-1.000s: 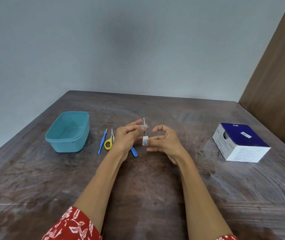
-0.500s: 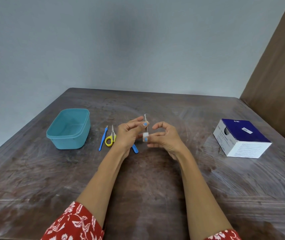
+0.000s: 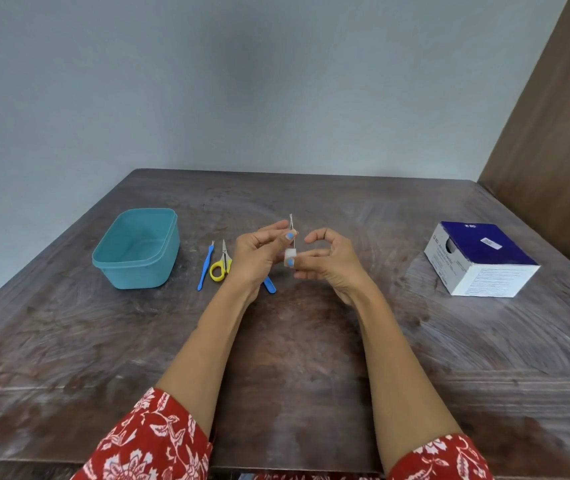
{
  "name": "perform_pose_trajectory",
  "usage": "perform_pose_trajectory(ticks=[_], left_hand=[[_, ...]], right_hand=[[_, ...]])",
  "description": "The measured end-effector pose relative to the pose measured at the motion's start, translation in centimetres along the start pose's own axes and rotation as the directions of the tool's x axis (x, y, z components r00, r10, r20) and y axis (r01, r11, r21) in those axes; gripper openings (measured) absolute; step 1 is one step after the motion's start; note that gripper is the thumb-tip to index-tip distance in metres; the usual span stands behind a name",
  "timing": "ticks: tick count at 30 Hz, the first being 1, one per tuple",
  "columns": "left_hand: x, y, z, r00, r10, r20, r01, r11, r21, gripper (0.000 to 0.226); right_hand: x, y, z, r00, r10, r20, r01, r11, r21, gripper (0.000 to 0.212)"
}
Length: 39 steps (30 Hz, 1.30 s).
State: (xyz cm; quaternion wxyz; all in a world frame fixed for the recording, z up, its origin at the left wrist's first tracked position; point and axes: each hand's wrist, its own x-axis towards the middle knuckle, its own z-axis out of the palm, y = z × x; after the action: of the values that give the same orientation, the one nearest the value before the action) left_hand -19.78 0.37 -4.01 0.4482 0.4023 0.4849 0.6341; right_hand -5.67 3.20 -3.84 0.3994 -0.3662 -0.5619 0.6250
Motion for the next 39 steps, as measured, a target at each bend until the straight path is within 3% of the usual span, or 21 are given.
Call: perform_pose_trajectory(ticks=[7,11,15,20,26,30,35,39], left_hand=[[-0.1,0.1,-0.2,1.000,0.006,0.003,-0.006,0.999,-0.038,0.009],[0.0,-0.1,-0.4,1.000,0.017,0.018,-0.017,0.999,-0.029,0.009],[0.1,-0.3,-0.4,1.000,-0.002,0.019,0.002,1.000,-0.017,0.008],[0.1,-0.2,-0.5,1.000,-0.001,-0.007,0.001,1.000,-0.014,0.011],[-0.1,-0.1,-0.3,1.000,-0.014,0.021,0.014,1.000,-0.011,0.013],[-0.3,0.0,-0.3,1.000,-0.015,-0.018,0.014,1.000,-0.021,0.014],[-0.7,0.4,-0.3,0.997,-0.033,-0.063,0.022,0.986,-0.163,0.021],[-0.7,0.3,0.2,0.996,-0.065,-0.060,0.056,0.990,-0.131,0.018]], right_hand=[[0.1,0.0,0.2,0.999,-0.025,-0.025,0.025,1.000,-0.012,0.041],[-0.2,0.2,0.2,0.999,0.029,0.034,-0.028,0.999,-0.033,0.040],[-0.1,0.0,0.2,0.999,-0.026,-0.032,0.025,0.999,-0.037,0.041],[-0.2,0.1,0.1,0.994,0.077,0.072,-0.073,0.995,-0.065,0.040],[0.0,-0.2,0.1,0.999,-0.040,-0.016,0.039,0.999,-0.018,0.039],[-0.1,-0.1,0.0,0.999,0.035,0.032,-0.033,0.998,-0.062,0.038],[0.1,-0.3,-0.9,0.984,-0.026,-0.177,0.050,0.989,0.137,0.029],[0.1,-0.3,-0.8,0.977,-0.059,-0.204,0.101,0.973,0.206,0.020]])
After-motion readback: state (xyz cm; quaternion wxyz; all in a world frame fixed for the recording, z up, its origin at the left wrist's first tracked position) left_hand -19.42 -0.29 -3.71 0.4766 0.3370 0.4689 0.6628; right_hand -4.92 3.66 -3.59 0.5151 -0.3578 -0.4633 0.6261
